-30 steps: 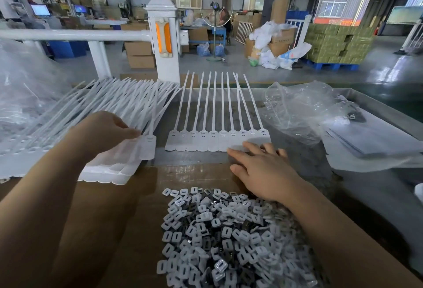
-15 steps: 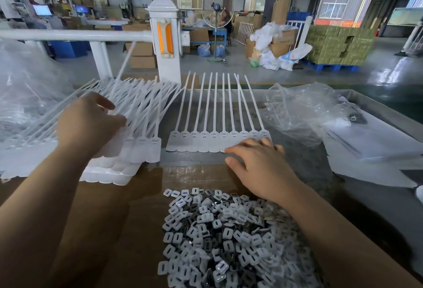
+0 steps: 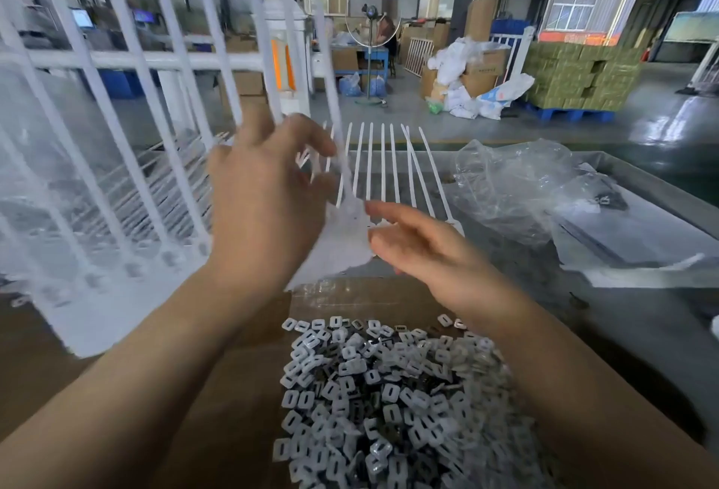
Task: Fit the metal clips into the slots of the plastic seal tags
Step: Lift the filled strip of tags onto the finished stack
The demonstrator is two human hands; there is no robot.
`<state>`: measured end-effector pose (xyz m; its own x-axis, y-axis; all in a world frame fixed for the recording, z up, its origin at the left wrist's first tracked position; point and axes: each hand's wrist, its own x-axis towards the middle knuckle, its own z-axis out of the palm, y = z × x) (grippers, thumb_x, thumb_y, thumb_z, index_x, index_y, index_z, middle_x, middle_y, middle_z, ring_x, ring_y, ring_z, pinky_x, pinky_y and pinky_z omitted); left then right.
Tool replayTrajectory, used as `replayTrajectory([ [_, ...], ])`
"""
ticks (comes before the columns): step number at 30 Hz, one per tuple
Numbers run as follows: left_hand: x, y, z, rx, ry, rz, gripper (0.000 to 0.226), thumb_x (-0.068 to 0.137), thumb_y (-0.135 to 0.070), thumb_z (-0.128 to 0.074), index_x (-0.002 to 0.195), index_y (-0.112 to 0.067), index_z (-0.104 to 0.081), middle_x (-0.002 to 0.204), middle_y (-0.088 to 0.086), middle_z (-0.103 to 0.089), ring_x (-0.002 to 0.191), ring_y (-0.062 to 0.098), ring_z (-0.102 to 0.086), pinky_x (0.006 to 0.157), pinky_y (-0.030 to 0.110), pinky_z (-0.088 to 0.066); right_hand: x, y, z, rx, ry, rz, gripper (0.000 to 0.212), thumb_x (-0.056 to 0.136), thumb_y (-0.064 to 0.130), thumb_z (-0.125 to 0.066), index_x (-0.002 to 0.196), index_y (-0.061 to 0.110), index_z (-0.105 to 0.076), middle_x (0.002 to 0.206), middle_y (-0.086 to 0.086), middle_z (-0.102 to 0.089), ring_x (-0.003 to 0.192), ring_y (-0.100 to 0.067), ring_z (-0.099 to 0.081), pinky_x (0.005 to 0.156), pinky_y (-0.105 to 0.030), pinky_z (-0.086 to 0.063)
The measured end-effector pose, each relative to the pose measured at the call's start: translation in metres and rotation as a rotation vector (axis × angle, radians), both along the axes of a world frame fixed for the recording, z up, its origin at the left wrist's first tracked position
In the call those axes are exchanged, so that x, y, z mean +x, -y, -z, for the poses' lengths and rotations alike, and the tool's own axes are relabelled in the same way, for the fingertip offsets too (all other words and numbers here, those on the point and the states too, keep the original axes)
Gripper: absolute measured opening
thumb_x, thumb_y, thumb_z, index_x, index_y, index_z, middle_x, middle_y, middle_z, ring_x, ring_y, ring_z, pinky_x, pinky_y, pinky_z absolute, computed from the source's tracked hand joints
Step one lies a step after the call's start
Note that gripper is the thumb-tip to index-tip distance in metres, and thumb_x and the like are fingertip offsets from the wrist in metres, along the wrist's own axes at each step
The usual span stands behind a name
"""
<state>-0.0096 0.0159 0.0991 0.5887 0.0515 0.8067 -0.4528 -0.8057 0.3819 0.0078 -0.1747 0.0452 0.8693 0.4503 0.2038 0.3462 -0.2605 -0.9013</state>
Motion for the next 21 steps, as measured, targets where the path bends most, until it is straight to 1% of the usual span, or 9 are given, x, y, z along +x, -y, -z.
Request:
replayTrajectory([
  [2, -0.005, 0.014, 0.005, 0.08, -0.021, 0.05, 0.025, 0.076, -0.005, -0.079, 0.095, -0.015, -0.066, 0.094, 0.002, -0.05, 0.073, 0.021, -0.056, 0.081, 0.053, -0.049, -0.001, -0.003, -0.002, -0.006, 0.005, -0.015, 0.037, 0.07, 0.068, -0.064, 0.103, 0.076, -0.05, 0.098, 0.047, -0.059, 0.099, 0.022, -0.055, 0.077, -0.006, -0.045],
  [3, -0.007, 0.02, 0.007, 0.119, -0.024, 0.076, 0.026, 0.076, -0.006, -0.079, 0.095, -0.016, -0.066, 0.093, 0.002, -0.051, 0.074, 0.022, -0.056, 0.081, 0.051, -0.048, 0.0, -0.005, -0.001, 0.006, 0.03, -0.002, 0.033, 0.071, 0.063, -0.066, 0.099, 0.074, -0.053, 0.096, 0.045, -0.062, 0.096, 0.02, -0.058, 0.075, -0.005, -0.048],
  [4, -0.008, 0.024, 0.009, 0.158, -0.017, 0.098, 0.027, 0.075, -0.007, -0.08, 0.096, -0.016, -0.066, 0.091, 0.001, -0.051, 0.074, 0.022, -0.056, 0.081, 0.048, -0.046, 0.001, -0.006, 0.001, 0.028, 0.055, 0.028, 0.027, 0.076, 0.056, -0.067, 0.1, 0.065, -0.059, 0.098, 0.036, -0.067, 0.096, 0.012, -0.062, 0.078, -0.011, -0.052],
  [7, -0.011, 0.029, 0.012, 0.285, 0.051, 0.155, 0.032, 0.076, -0.011, -0.079, 0.104, -0.016, -0.065, 0.094, 0.001, -0.048, 0.079, 0.017, -0.048, 0.075, 0.037, -0.037, 0.003, -0.012, 0.003, 0.16, 0.071, 0.137, 0.008, 0.094, 0.03, -0.064, 0.098, 0.03, -0.071, 0.102, 0.002, -0.074, 0.102, -0.02, -0.068, 0.095, -0.049, -0.051],
  [9, -0.01, 0.028, 0.013, 0.316, 0.079, 0.224, 0.037, 0.081, -0.013, -0.075, 0.115, -0.013, -0.061, 0.111, 0.008, -0.047, 0.092, 0.012, -0.041, 0.078, 0.033, -0.037, 0.003, -0.012, 0.003, 0.278, 0.011, 0.2, 0.012, 0.092, 0.029, -0.062, 0.095, 0.025, -0.073, 0.103, -0.007, -0.074, 0.103, -0.032, -0.068, 0.097, -0.059, -0.049],
  [11, -0.009, 0.024, 0.01, 0.269, 0.098, 0.281, 0.038, 0.084, -0.013, -0.07, 0.12, -0.01, -0.057, 0.121, 0.009, -0.043, 0.101, 0.011, -0.041, 0.082, 0.027, -0.039, 0.006, -0.008, 0.002, 0.367, -0.044, 0.269, 0.019, 0.094, 0.021, -0.062, 0.089, 0.032, -0.076, 0.1, -0.002, -0.076, 0.1, -0.028, -0.07, 0.095, -0.055, -0.051],
  [15, -0.003, 0.008, 0.001, 0.051, 0.132, 0.22, 0.017, 0.089, -0.007, -0.059, 0.104, -0.011, -0.053, 0.103, -0.001, -0.049, 0.088, 0.012, -0.049, 0.074, 0.023, -0.041, 0.015, 0.005, 0.0, 0.43, -0.145, 0.455, 0.022, 0.095, 0.013, -0.06, 0.087, 0.025, -0.077, 0.1, 0.002, -0.075, 0.103, -0.027, -0.065, 0.092, -0.046, -0.047],
  [18, 0.011, -0.007, 0.0, -0.104, -0.095, 0.087, 0.011, 0.092, -0.008, -0.054, 0.094, -0.018, -0.05, 0.083, -0.006, -0.055, 0.077, 0.017, -0.053, 0.067, 0.034, -0.042, 0.019, 0.013, -0.002, 0.406, -0.156, 0.574, 0.018, 0.095, 0.015, -0.061, 0.086, 0.022, -0.075, 0.1, 0.01, -0.073, 0.101, -0.013, -0.06, 0.081, -0.032, -0.04],
  [21, 0.024, -0.026, 0.005, 0.075, -0.393, -0.054, 0.01, 0.091, -0.011, -0.056, 0.089, -0.019, -0.051, 0.083, -0.007, -0.053, 0.074, 0.015, -0.051, 0.062, 0.031, -0.038, 0.021, 0.016, -0.003, 0.376, -0.168, 0.631, 0.026, 0.095, 0.016, -0.06, 0.076, 0.026, -0.074, 0.081, 0.022, -0.071, 0.087, -0.007, -0.058, 0.066, -0.03, -0.034],
])
